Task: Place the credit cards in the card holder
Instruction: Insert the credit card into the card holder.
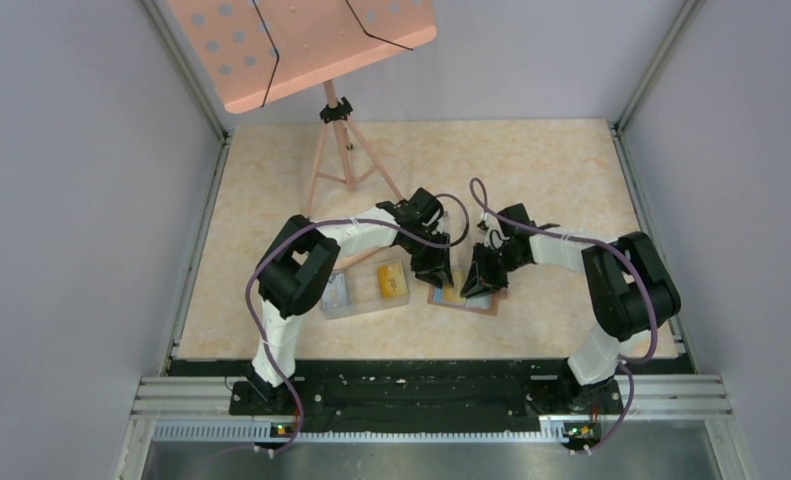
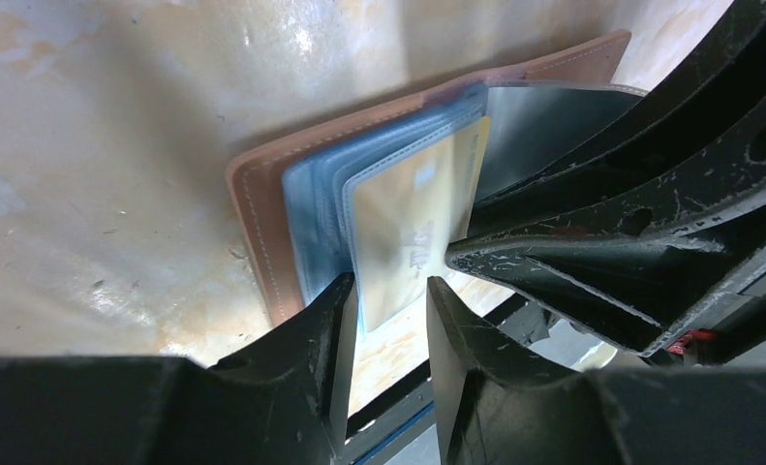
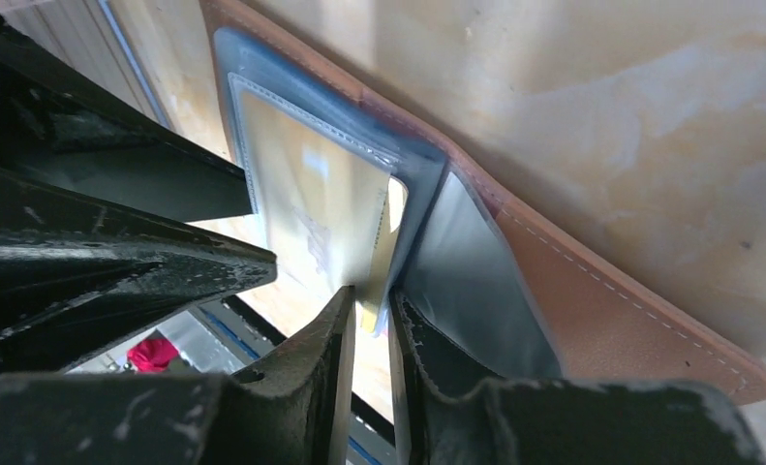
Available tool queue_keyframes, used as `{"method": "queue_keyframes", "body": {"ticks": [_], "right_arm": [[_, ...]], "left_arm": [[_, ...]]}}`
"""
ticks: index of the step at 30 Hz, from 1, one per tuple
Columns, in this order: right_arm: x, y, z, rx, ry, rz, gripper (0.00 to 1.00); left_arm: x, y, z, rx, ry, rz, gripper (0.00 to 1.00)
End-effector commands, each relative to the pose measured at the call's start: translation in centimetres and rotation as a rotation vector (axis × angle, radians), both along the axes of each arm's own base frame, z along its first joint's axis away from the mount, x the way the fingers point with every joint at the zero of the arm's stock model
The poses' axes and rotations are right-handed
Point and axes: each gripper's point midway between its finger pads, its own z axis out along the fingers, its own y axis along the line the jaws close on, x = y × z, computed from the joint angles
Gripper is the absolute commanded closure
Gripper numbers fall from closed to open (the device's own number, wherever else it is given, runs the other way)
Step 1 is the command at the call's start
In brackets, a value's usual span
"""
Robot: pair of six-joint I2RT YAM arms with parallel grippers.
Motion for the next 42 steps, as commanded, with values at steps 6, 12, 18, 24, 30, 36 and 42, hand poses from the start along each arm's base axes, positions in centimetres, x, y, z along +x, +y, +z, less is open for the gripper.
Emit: {"method": "queue_keyframes", "body": {"ticks": [6,12,18,24,30,36,42], "right_arm": [[1.2,1.6,1.2,0.091,-0.048,-0.001,0.74],[1.1,1.0,1.2,0.061,-0.059,-0.004,0.63],[1.0,0.9,1.2,0.048,-0.058,-0.001,0.56],[1.1,0.8,1.8,0.050,-0.075,0.016,0.59],[0.8,1.2,1.4,0.071,-0.064,0.031,0.77],[0.7,1.3,0.6,0.069,-0.037,0.032,0.92],[0.9,1.5,0.5,0.079,-0.036,0.037,0.92]], "left_arm": [[0.6,-1.3,1.9,-0.062,-0.040,-0.019,0.64],[1.4,1.1,1.8,0.073,-0.112,0.004,0.60],[0.9,1.0,1.0,0.075,-0.078,-0.002,0.59],[0.4,0.8,-0.1,0.080,-0.033,-0.005,0.62],[0.4,-0.2,0.8,0.014,-0.032,-0.008,0.69],[0.6,-1.1,3.1,-0.052,-0.051,-0.002,0.72],[0.5,-1.6,4.9,-0.099,-0.056,-0.002,0.72]]}}
